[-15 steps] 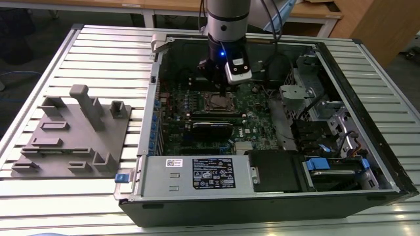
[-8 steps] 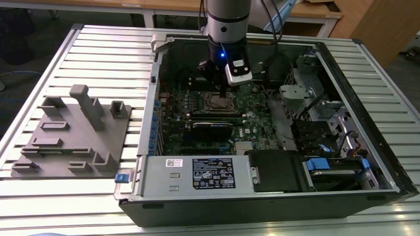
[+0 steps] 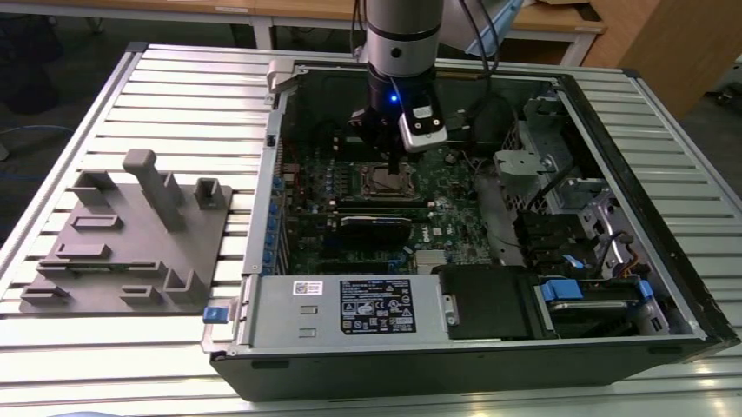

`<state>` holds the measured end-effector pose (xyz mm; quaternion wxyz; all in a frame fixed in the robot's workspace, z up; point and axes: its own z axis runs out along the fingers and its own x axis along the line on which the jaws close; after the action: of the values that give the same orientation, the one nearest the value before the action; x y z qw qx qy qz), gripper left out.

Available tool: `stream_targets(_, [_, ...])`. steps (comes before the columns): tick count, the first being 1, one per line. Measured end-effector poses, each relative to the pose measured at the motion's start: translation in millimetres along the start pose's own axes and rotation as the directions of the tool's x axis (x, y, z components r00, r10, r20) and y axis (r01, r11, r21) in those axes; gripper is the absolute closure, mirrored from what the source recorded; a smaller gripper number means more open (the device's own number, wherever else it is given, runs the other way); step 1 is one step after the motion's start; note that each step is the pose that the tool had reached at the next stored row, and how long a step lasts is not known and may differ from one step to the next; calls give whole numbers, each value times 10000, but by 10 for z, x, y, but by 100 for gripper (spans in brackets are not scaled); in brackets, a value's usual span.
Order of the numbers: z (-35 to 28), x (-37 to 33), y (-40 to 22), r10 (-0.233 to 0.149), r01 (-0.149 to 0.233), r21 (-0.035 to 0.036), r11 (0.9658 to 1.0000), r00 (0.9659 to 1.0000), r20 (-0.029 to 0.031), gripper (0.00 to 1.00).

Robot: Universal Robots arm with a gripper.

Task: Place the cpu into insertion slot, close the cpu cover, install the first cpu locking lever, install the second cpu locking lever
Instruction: 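Install the second cpu locking lever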

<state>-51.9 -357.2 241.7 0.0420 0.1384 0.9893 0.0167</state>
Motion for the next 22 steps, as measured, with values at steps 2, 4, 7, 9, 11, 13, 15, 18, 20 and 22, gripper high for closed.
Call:
stream_targets(2, [5,1,0,-241,241,-4,9997,9997,-7,90])
stream_targets(4, [6,0,0,-338,338,13,9994,9994,-5,90])
stream_targets(7, [6,0,0,-339,339,13,9994,9994,-5,90])
stream_targets(9, [6,0,0,-339,339,14,9994,9994,-5,90])
stream_targets(11, [9,0,0,-340,340,17,9994,9994,-18,90])
stream_targets(13, [16,1,0,-371,372,43,9993,9992,-143,90])
stream_targets(15, [14,2,-1,-378,379,51,9993,9991,-171,90])
stream_targets(18, [17,1,0,-406,408,59,9992,9990,-181,90])
stream_targets(20, [21,1,-1,-620,620,44,9981,9979,-188,90])
stream_targets(22, [25,1,-1,-829,830,37,9965,9964,-195,90])
